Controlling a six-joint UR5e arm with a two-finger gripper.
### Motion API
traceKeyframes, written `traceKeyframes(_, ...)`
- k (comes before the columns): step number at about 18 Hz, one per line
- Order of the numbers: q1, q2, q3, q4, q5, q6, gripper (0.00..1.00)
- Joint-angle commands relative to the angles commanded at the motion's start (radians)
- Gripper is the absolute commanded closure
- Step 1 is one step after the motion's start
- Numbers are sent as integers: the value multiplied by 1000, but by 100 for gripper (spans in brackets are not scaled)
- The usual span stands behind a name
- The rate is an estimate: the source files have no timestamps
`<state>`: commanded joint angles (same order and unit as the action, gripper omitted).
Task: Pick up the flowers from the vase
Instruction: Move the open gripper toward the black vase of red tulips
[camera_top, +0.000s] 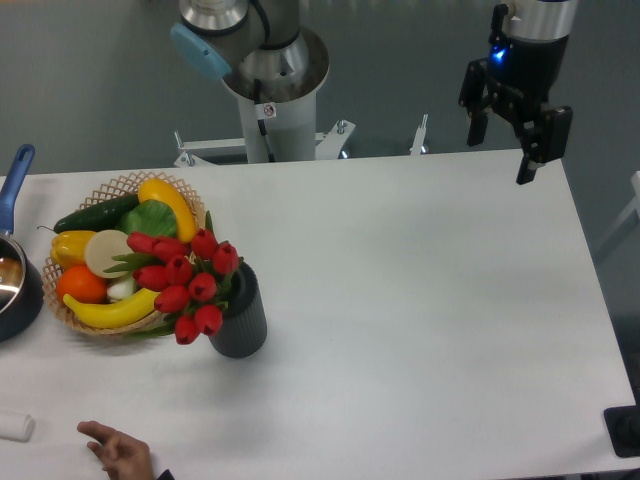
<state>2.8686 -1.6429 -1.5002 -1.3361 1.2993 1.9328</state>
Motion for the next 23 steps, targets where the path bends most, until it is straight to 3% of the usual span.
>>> traceKeyframes(9,2,3,-18,6,-55,-45,0)
traceKeyframes(11,2,18,-52,67,-58,-57,0)
traceKeyframes(13,2,35,-99,147,-66,-162,0)
traceKeyframes(15,-3,40,-117,190,-78,-309,0)
traceKeyframes(23,-87,12,-149,195,-149,-569,0)
